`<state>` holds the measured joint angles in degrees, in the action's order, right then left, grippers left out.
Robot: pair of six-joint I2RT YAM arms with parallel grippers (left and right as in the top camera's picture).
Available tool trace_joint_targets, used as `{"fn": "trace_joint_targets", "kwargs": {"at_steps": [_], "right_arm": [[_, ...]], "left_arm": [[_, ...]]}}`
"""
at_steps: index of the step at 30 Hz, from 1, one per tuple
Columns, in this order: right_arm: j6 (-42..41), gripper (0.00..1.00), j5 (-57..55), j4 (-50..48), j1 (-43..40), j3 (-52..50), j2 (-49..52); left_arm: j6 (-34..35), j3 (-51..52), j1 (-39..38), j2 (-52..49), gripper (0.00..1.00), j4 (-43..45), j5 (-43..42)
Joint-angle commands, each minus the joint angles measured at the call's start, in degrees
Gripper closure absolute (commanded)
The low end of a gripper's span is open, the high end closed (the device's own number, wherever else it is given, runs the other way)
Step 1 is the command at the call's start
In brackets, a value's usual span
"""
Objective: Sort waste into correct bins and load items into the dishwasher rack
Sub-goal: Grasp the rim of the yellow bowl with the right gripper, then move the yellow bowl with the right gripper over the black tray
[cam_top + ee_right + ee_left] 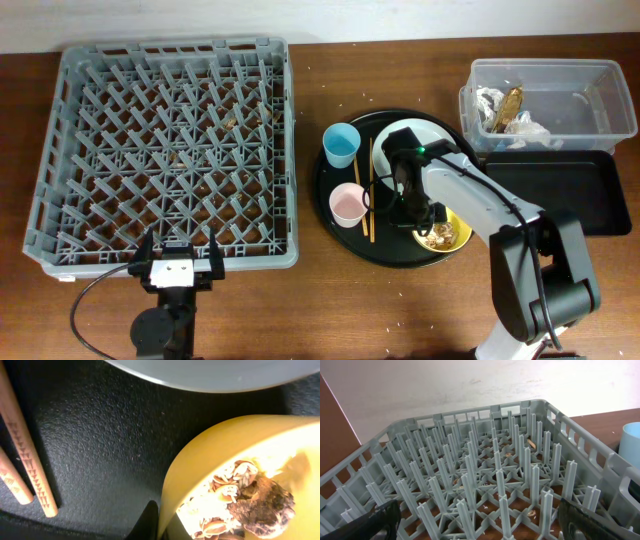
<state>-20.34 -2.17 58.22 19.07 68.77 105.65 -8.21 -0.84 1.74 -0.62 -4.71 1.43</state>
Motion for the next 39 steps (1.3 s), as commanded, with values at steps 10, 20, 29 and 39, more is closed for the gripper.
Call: {"fn": "trace_joint_targets", "kwargs": {"at_steps": [10,20,29,39], "right_arm": [[0.4,0.96,0.0,18.4,-0.1,17.9,-6.6],[5.1,0.96,0.2,25.1,-13.9,20.1,-11.8],[9.7,0.96,3.0,23.9,-23.5,20.1,-11.8],[14.4,0.96,10.6,19.4,-28.0,19.9,-11.6]], "left_arm": [[-1.1,0.3,0.0,0.3,0.01,0.0,-0.6],[-1.1,0.3,0.0,0.3,0.01,0.0,-0.6],[-1.1,0.3,0.0,0.3,0.01,0.0,-0.6],[-1.1,0.3,0.0,0.3,0.01,0.0,-0.6]]}}
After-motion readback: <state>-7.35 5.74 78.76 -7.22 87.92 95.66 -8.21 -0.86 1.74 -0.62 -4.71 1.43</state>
